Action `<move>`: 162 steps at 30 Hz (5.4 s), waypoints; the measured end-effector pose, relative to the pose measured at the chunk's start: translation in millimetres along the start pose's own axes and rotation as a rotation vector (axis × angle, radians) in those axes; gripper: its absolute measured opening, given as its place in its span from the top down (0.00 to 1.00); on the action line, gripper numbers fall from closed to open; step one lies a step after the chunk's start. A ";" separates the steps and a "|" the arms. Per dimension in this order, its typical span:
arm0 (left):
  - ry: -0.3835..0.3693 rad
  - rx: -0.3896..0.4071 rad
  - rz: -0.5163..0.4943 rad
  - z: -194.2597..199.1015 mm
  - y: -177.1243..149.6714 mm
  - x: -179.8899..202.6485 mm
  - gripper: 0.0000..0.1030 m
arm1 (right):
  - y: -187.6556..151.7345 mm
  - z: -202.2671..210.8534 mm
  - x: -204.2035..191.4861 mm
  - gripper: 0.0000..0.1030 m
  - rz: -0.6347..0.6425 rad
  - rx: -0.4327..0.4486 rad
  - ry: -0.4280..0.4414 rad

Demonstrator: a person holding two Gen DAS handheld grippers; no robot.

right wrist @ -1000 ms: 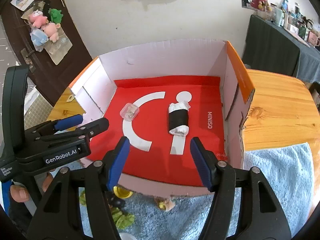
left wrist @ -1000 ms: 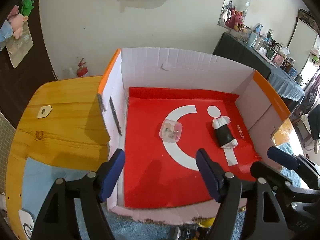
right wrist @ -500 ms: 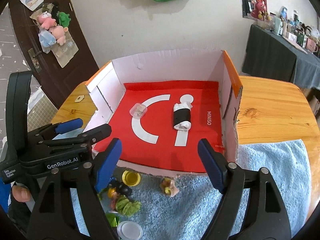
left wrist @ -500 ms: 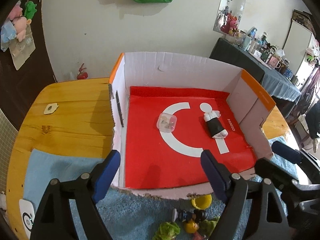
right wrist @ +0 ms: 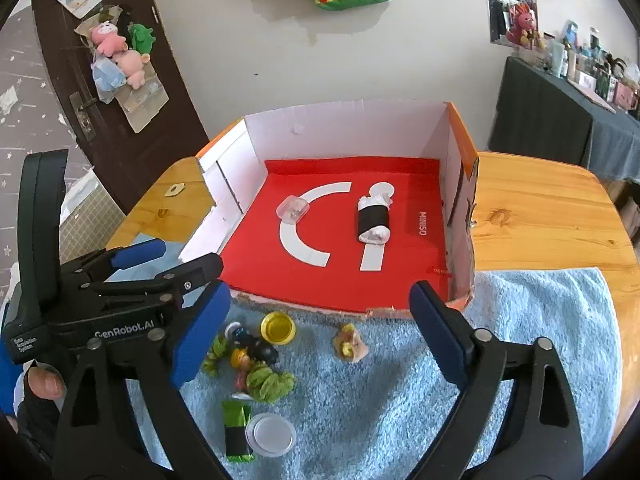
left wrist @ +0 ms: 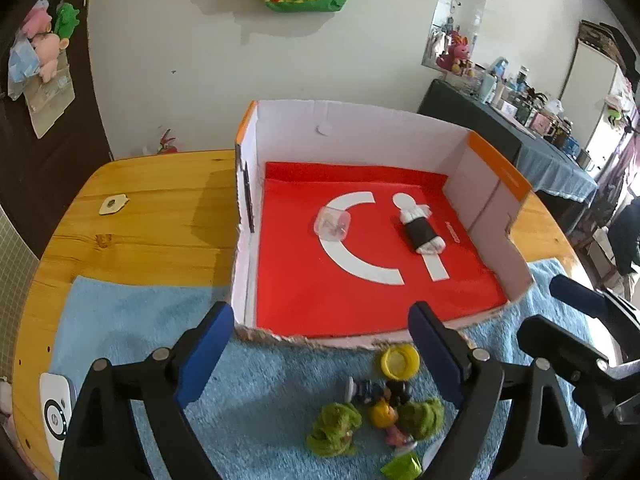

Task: Organize objects

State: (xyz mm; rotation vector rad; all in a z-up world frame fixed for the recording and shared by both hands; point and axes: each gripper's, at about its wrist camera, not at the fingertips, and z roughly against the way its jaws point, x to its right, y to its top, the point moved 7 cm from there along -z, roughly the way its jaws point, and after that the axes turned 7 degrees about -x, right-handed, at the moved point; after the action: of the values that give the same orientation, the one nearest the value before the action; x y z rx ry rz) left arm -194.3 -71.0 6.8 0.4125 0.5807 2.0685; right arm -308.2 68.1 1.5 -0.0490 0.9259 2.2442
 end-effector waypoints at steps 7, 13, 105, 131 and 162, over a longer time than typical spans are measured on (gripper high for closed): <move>0.012 0.000 -0.010 3.9 -12.5 1.1 0.08 | -10.2 7.5 -2.2 0.06 -0.006 0.007 0.006; 0.009 0.005 -0.005 8.5 -22.0 -1.2 0.02 | -18.6 12.6 -3.5 0.03 -0.008 0.011 0.009; 0.023 -0.058 -0.040 -18.2 -94.2 -1.7 0.33 | -117.8 -44.7 -26.6 0.49 0.192 -0.137 -0.187; -0.021 -0.051 -0.050 -11.4 -97.3 6.0 0.74 | -114.2 -30.6 -15.6 0.62 0.082 -0.116 -0.079; -0.077 0.044 -0.037 29.8 -69.5 17.3 0.74 | -71.9 0.2 -25.9 0.62 0.088 -0.027 -0.022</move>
State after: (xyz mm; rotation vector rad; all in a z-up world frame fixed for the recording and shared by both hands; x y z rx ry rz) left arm -140.4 -16.7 -5.5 0.5012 0.5850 1.9987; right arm -244.2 88.9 -34.6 0.0043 0.9023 2.3336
